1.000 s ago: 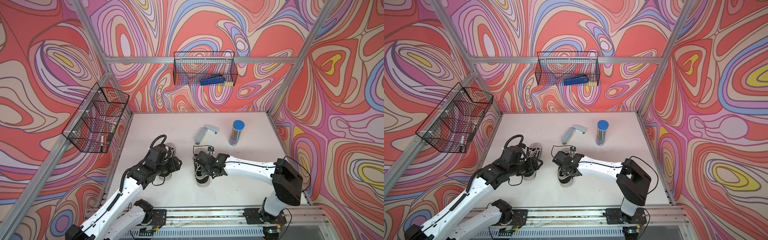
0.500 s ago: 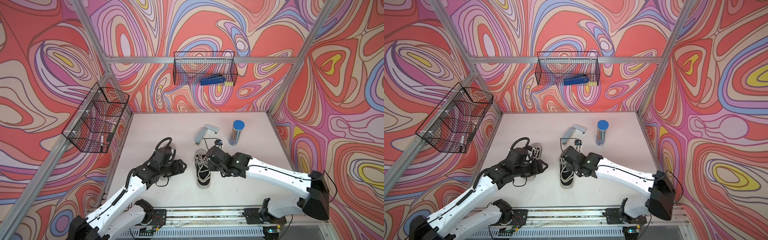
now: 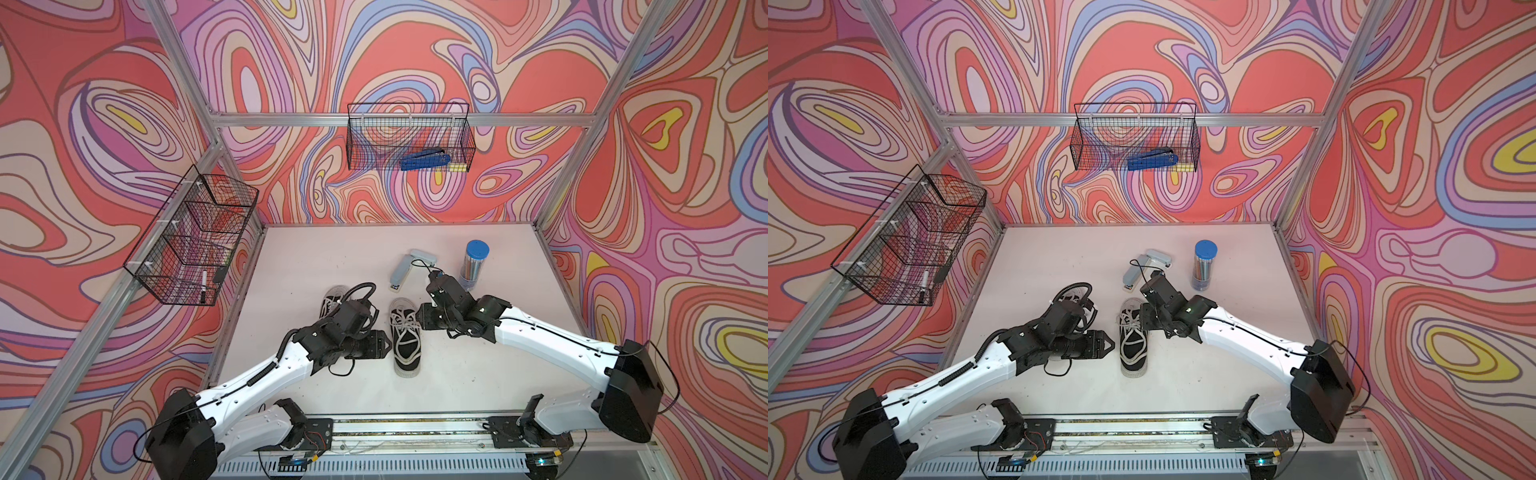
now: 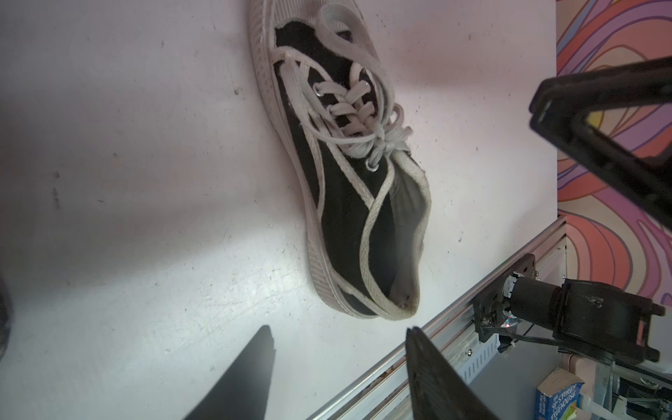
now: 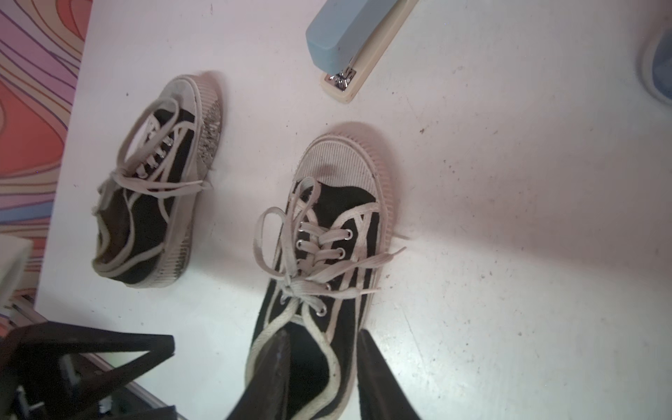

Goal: Remove the insole from the shoe
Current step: Adjust the shoe at the center of the board.

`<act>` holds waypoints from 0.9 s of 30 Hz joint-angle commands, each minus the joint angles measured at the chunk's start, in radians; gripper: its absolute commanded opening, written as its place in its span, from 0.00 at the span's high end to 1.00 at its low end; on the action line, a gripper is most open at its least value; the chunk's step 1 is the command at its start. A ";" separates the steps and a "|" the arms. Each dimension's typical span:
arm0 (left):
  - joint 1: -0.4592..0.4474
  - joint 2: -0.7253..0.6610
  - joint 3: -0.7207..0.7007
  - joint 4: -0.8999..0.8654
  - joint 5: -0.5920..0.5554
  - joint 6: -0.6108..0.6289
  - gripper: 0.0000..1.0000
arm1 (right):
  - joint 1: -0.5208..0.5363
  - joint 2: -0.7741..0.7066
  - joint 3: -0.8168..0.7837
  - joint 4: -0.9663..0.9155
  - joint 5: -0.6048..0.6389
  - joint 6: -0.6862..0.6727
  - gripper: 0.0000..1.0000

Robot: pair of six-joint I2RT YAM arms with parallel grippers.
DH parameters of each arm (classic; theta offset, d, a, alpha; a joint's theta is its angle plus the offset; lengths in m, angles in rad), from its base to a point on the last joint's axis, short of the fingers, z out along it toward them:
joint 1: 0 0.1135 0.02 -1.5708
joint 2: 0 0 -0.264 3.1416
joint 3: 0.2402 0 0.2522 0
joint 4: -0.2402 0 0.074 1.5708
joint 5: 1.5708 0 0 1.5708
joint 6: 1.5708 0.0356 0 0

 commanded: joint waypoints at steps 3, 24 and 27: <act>-0.042 0.073 0.068 0.010 -0.008 0.069 0.35 | -0.032 -0.048 -0.062 0.123 -0.005 -0.242 0.66; -0.160 0.381 0.250 -0.144 -0.267 0.087 0.81 | -0.047 -0.337 -0.239 0.117 0.175 -0.142 0.69; -0.160 0.378 0.266 -0.161 -0.300 0.137 1.00 | -0.047 -0.346 -0.241 0.115 0.165 -0.149 0.71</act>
